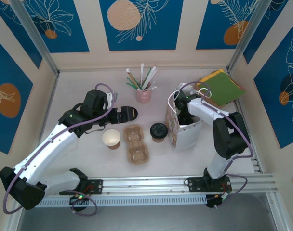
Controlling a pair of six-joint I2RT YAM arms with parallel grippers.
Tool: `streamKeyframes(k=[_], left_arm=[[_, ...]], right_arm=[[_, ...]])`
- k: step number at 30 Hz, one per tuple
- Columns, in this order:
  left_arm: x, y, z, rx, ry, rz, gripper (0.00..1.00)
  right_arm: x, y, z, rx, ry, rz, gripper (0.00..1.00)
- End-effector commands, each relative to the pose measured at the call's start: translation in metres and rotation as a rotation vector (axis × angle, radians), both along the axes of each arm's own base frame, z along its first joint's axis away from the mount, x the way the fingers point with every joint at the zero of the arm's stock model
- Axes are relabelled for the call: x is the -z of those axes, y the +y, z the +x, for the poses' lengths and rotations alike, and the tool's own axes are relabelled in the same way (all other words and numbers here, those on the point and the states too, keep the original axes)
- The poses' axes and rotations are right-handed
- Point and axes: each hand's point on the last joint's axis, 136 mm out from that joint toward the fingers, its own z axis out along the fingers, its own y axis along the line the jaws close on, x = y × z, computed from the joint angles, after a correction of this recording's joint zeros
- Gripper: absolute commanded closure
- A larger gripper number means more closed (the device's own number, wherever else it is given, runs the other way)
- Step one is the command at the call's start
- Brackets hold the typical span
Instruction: Pack the takeout coffee
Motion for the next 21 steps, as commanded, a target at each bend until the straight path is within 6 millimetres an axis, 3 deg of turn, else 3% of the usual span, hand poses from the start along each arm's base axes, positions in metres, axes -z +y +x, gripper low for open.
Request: streamKeyframes(k=[1,8,21], left_arm=[[-0.003,0.000,0.000,-0.007,0.001,-0.031,0.00],[-0.002,-0.001,-0.001,-0.007,0.005,-0.037,0.00],[0.000,-0.002,-0.001,-0.010,0.014,-0.043,0.00]], right_arm=[[-0.007,-0.009,-0.016,0.038,0.043,-0.012,0.45],[-0.017,-0.011,-0.018,0.056,0.026,-0.002,0.40],[-0.032,-0.013,-0.021,0.081,-0.001,-0.002,0.38]])
